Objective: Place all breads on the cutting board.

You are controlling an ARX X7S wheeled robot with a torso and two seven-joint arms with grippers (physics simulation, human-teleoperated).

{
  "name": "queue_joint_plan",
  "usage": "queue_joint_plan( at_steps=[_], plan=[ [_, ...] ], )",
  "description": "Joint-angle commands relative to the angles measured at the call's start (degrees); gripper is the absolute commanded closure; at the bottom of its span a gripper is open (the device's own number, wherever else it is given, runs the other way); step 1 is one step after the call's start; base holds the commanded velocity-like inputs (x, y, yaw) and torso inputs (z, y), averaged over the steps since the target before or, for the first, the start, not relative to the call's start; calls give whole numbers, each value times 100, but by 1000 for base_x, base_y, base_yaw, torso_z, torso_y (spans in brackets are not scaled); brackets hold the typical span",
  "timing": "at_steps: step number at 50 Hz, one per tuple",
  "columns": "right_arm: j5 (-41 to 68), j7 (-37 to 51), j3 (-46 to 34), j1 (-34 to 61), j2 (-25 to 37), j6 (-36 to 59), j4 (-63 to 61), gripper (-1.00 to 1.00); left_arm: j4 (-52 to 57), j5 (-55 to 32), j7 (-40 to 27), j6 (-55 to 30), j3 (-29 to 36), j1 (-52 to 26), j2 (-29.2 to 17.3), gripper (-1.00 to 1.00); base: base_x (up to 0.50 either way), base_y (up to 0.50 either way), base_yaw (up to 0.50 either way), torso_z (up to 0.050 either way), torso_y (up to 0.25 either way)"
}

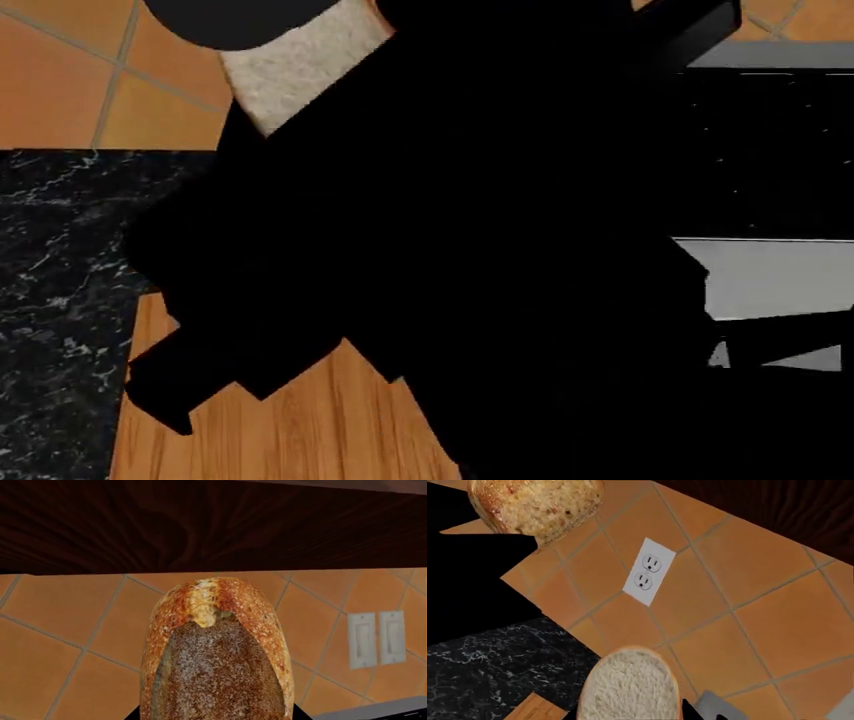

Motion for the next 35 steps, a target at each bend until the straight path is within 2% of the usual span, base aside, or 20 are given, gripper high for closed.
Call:
queue_joint_plan(
  at_steps=[1, 8, 11, 20, 35],
  plan=[
    [-722, -1693, -221, -126, -767, 965, 1471, 100, -8, -28, 30, 88, -82, 20, 102, 100, 0, 0, 0, 0, 0],
    [-879, -2369, -398, -68, -1171, 1315, 2098, 100, -12, -44, 11, 94, -78, 20, 100, 100, 0, 0, 0, 0, 0],
    [-190, -2271, -723, 224, -1259, 1528, 2573, 100, -9, -36, 13, 103, -81, 25, 101, 100, 0, 0, 0, 0, 0],
    [125, -2744, -1006, 511, -1653, 2007, 3301, 100, -17, -76, -24, 144, -94, 50, 106, 100, 0, 0, 0, 0, 0],
    [254, -2971, -1136, 84, -1716, 1984, 3243, 100, -19, -86, -62, 151, -83, 45, 100, 100, 0, 0, 0, 0, 0]
  ],
)
